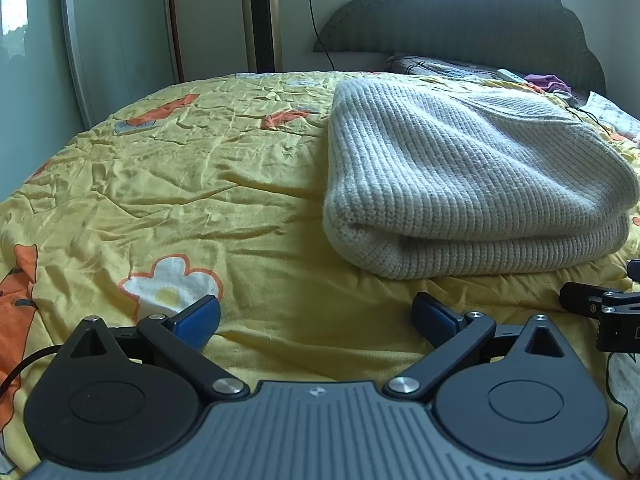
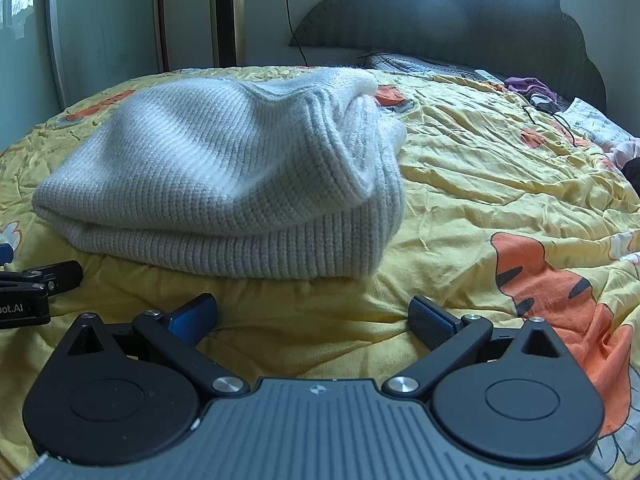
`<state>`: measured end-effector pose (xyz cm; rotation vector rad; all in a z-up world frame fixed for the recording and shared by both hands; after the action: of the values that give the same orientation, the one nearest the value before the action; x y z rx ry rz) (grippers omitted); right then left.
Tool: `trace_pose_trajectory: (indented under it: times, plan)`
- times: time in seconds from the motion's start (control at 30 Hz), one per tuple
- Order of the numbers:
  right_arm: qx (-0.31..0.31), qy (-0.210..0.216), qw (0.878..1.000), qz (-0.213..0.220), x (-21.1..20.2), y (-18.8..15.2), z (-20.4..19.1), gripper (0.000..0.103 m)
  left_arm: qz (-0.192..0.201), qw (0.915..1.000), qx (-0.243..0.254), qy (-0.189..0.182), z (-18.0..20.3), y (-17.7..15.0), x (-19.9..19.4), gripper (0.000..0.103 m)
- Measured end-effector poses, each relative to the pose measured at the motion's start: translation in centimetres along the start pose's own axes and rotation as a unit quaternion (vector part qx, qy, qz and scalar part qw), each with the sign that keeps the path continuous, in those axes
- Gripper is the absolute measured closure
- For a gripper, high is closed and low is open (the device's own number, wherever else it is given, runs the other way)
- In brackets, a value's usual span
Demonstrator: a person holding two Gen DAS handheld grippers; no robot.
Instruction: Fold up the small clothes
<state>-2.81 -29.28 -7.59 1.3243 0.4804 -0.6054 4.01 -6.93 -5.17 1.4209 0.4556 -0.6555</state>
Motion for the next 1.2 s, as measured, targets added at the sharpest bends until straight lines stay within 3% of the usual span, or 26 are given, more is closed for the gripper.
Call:
trace_pose_trajectory:
  times: [1.2]
  plan:
    - [-0.002,0.005,1.000,0.012,0.09,-0.38,-0.08,0.000,-0.002,1.0000,-0.003,-0.004,-0.03,-0.06,0.28,0.000]
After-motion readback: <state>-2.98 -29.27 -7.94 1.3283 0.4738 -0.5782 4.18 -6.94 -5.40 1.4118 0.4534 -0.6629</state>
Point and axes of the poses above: each gripper's, at about its wrist camera, not at the fingertips, and x roughly the way its jaws point, z to its right, y to its top, the point moved 3 cm from there along x, roughly the way its jaws point, and after that the axes turned 13 degrees about -x, right-handed, at the moved point
